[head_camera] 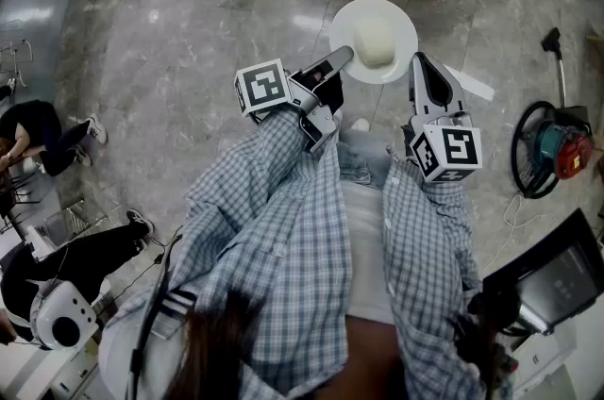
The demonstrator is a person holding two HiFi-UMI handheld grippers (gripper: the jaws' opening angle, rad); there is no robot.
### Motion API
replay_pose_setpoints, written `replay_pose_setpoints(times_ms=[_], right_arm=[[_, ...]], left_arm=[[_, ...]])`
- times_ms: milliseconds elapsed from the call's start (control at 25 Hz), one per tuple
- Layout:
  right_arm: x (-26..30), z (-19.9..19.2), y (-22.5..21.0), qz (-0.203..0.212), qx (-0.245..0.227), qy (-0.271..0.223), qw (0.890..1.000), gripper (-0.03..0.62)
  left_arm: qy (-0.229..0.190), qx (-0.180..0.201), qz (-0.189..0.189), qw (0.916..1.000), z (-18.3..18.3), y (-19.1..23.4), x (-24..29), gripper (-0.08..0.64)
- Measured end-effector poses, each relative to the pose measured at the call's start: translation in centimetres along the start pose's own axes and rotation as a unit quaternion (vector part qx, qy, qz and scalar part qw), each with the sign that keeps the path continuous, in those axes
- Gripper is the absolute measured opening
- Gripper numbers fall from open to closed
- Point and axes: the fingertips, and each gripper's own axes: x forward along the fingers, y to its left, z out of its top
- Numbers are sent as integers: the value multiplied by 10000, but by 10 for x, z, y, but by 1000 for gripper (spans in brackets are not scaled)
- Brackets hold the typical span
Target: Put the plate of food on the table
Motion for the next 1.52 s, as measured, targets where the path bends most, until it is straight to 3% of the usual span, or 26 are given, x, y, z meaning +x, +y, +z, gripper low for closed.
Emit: replay_pose_setpoints(times_ms=[160,560,880,1160,1320,1520], right_arm=[[-1,-2,1,2,19,16,10000,8],[-5,-7,-13,-184,314,37,9993,8],[-4,-12,-4,143,180,84,9997,8],[-9,-7,-4,160,238,66,9996,8],[-20,-11,-4,182,248,35,9995,8],[-30,-19,-11,171,233,59,9996,8]], left_arm=[[-31,-89,-187,9998,-2,-5,2,34],[-80,-15,57,10000,-3,4,-2,34],[-208,-119,-3,9997,-8,1,-6,34],[-288,-70,99,9995,-10,-3,-12,34],[-374,-173,-101,9991,-21,-9,-12,34],[-440,-165,-76,9989,-26,-3,-11,34]])
